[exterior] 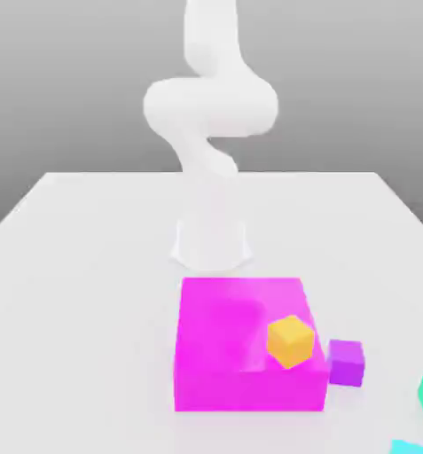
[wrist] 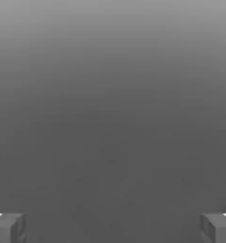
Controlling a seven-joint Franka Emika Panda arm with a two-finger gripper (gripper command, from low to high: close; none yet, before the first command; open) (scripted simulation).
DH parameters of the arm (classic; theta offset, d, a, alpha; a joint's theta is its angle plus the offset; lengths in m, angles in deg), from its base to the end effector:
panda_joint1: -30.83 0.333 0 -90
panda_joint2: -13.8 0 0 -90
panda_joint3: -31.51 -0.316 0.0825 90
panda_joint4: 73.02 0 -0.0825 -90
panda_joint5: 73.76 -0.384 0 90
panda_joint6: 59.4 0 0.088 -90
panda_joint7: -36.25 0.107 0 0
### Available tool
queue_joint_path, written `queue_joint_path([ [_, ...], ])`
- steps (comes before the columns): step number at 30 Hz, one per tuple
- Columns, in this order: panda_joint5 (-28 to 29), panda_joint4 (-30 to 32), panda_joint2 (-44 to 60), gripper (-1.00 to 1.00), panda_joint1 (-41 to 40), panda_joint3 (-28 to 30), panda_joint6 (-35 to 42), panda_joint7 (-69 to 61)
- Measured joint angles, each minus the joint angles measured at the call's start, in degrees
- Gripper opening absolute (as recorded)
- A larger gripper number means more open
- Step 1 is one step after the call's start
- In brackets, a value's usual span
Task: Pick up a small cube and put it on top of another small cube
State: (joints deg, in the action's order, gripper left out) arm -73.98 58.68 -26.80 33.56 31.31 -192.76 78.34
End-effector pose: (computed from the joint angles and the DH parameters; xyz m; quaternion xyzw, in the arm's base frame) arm 0.3791 0.0199 0.6817 -0.8786 0.3133 -0.3328 0.1385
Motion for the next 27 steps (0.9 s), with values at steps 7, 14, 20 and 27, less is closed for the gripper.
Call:
queue_joint_path([
  [7,-0.7,-0.2,14.9,0.00,7.2,-1.2,-4.5,-10.7],
  [14,-1.0,-0.4,29.4,0.00,12.9,-3.9,-8.8,-20.9],
  [20,0.6,-0.6,41.9,0.00,18.3,-6.9,-12.6,-28.3],
  [27,5.6,-0.9,56.7,0.00,22.5,-9.5,-16.9,-34.7],
])
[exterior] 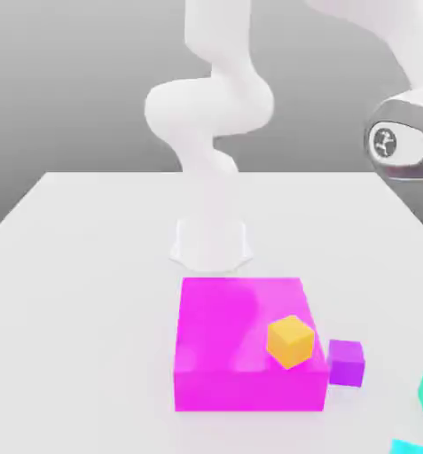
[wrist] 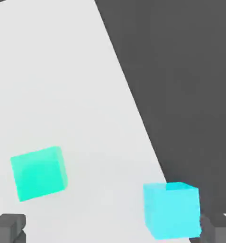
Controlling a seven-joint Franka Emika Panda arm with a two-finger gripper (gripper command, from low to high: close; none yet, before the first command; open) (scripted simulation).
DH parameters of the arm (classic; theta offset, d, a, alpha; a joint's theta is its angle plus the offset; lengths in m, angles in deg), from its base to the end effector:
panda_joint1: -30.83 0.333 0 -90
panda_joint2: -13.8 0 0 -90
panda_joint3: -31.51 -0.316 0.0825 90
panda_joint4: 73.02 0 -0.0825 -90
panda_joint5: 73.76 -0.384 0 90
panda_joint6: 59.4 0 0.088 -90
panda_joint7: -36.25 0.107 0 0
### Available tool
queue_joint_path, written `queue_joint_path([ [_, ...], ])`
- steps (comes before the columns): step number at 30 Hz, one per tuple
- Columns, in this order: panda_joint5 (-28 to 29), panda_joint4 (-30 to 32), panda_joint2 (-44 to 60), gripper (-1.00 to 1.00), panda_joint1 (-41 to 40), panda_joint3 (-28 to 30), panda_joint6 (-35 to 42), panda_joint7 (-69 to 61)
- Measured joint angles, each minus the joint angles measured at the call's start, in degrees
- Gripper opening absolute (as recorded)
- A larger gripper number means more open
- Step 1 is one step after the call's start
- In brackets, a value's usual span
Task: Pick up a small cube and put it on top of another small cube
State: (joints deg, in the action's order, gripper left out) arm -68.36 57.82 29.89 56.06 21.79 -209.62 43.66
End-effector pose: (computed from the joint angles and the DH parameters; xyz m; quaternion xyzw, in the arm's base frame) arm 0.4407 0.3118 0.2374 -0.9615 -0.2729 -0.0299 0.0101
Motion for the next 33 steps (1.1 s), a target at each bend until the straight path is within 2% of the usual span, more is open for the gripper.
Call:
queue_joint_path([
  [6,4.7,-1.8,12.6,0.00,3.6,1.5,-7.0,-0.2],
  [7,5.2,-2.1,14.1,-1.00,4.0,1.9,-8.1,0.1],
  [13,5.4,-2.3,14.8,-1.00,4.2,2.1,-8.6,0.3],
  [18,3.0,-0.5,7.2,-1.00,2.6,0.0,-2.8,-1.5],
  [26,-5.4,9.0,-9.6,-1.00,-5.5,0.8,4.1,-14.0],
  [33,-7.6,17.8,-24.2,-1.00,-11.8,3.9,9.7,-22.1],
])
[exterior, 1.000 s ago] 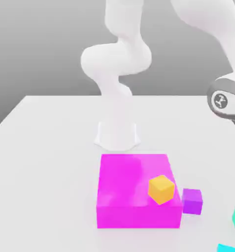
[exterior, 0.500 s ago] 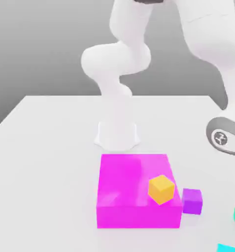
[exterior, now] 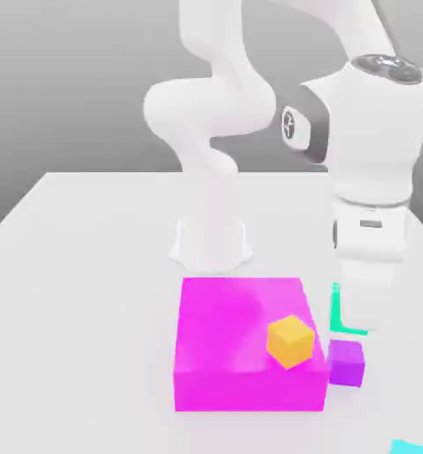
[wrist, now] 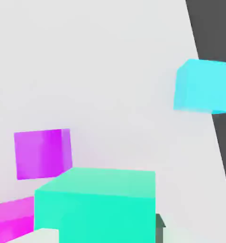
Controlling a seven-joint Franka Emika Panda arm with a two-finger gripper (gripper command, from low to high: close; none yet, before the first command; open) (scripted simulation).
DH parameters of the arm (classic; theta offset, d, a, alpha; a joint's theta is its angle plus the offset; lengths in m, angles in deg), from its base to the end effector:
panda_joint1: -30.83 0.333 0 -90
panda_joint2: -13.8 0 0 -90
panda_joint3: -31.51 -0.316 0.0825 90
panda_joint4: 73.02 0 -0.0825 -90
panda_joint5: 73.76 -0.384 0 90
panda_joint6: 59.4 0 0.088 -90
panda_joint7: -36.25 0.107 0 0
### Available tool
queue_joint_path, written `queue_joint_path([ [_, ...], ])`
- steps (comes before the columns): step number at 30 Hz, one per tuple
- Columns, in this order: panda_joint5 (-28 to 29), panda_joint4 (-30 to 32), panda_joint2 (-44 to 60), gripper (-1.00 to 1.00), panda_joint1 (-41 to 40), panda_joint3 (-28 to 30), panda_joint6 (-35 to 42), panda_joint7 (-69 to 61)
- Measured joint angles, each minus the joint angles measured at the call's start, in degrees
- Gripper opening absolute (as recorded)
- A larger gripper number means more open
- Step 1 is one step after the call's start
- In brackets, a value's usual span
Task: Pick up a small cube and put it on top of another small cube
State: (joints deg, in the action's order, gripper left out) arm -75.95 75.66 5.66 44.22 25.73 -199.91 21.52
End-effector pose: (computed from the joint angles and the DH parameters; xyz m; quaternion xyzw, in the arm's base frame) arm 0.4089 0.1413 0.3061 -0.9609 -0.2769 0.0007 0.0050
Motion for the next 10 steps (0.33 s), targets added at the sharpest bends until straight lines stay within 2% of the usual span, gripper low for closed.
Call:
queue_joint_path([
  [2,0.4,2.4,-3.5,-1.00,-1.1,1.3,1.1,-1.4],
  [6,1.3,4.9,1.2,-1.00,-1.7,1.7,-6.1,-1.5],
  [7,1.5,5.3,3.0,1.00,-1.8,1.7,-8.3,-1.4],
  [10,1.5,5.3,3.0,1.00,-1.8,1.7,-8.3,-1.4],
])
